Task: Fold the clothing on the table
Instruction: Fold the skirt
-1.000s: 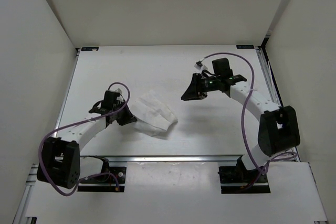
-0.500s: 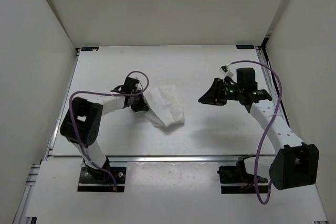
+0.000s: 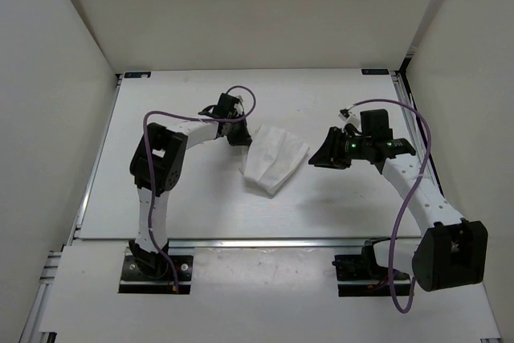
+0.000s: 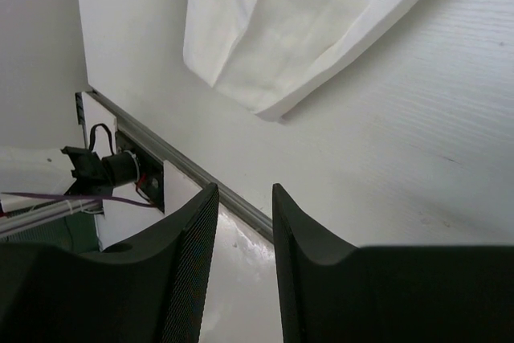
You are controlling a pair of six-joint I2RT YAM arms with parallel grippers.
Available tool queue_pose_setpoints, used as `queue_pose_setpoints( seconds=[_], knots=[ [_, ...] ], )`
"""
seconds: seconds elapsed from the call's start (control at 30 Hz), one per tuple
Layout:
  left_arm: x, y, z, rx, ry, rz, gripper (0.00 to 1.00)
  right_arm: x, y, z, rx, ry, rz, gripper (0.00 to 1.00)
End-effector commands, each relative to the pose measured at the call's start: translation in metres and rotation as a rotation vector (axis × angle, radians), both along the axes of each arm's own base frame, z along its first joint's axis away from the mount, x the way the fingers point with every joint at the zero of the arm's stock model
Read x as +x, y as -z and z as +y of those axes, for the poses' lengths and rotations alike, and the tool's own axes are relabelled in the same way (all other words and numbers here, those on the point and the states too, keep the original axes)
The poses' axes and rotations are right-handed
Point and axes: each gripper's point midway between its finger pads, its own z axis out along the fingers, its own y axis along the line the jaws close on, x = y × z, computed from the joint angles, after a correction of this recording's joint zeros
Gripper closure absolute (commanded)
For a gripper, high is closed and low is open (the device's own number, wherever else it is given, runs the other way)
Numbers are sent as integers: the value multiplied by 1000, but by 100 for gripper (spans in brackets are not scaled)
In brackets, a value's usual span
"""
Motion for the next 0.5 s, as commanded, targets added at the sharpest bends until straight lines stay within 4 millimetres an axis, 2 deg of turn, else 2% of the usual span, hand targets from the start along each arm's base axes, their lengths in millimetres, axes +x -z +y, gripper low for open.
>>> queue_pose_setpoints(
  seconds=[0.0,0.07,0.1,0.13,0.17,0.2,0.23,0.27,0.3,0.33,0.4,0.43,0.47],
  knots=[
    [3,-27,45,23,-76,-1,100,5,-9,-9,-9,23,-60,62],
    [1,-59,73,-26,-123,-42,99,13,-11,-16,-10,54,-86,57],
    [5,-62,94,-32,-174,-46,83,16,-13,-20,-6,73,-99,57],
    [0,-78,107,-57,-190,-66,74,19,-11,-23,-11,93,-111,53],
    [-5,-93,124,-74,-211,-96,53,24,-9,-29,-18,131,-120,48],
    [-13,-89,145,-68,-248,-78,42,28,-8,-37,-32,164,-138,47],
    [-16,-107,155,-80,-260,-116,36,31,-4,-41,-40,192,-142,46],
    [-26,-109,169,-66,-277,-120,22,36,-3,-48,-44,231,-147,46],
    [-37,-99,183,-38,-302,-87,2,39,-1,-57,-48,271,-141,46],
    [-40,-108,189,-23,-298,-113,2,42,5,-64,-62,304,-135,47],
    [-63,-92,194,50,-287,-73,1,47,13,-82,-86,380,-102,46],
    [-70,-92,187,65,-261,-77,1,46,17,-87,-107,400,-83,46],
    [-80,-85,191,106,-271,-69,1,50,19,-98,-130,436,-76,46]
  ],
)
